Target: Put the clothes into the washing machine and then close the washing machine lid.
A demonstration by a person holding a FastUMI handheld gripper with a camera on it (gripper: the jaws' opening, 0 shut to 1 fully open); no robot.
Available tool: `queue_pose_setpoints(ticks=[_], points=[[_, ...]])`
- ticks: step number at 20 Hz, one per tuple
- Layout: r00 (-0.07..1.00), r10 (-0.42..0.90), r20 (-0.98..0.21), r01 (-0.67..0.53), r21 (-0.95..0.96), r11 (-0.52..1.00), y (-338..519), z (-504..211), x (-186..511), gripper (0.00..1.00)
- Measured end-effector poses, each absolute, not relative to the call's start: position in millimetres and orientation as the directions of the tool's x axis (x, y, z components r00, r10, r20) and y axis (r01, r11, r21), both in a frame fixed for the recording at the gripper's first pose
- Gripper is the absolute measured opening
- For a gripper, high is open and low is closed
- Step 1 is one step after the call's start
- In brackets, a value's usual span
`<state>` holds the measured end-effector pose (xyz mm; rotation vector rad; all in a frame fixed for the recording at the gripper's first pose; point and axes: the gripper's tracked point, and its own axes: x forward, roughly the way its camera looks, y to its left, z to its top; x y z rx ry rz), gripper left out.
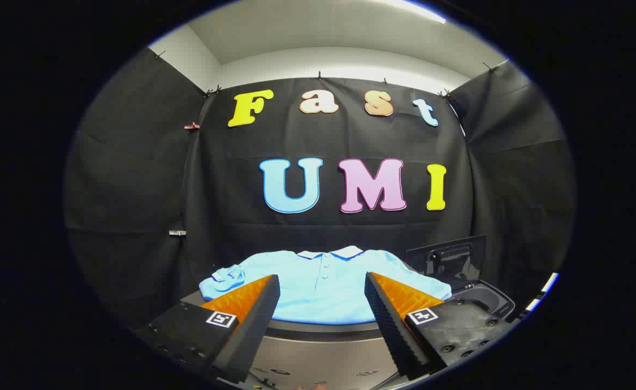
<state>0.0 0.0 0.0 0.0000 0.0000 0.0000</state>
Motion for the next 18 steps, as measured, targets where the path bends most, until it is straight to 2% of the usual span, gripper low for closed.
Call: queue_pose_setpoints(ticks=[18], points=[[1.0, -0.01, -0.01, 0.01, -0.004, 1.0, 1.1, -0.9, 2.3, 0.98]])
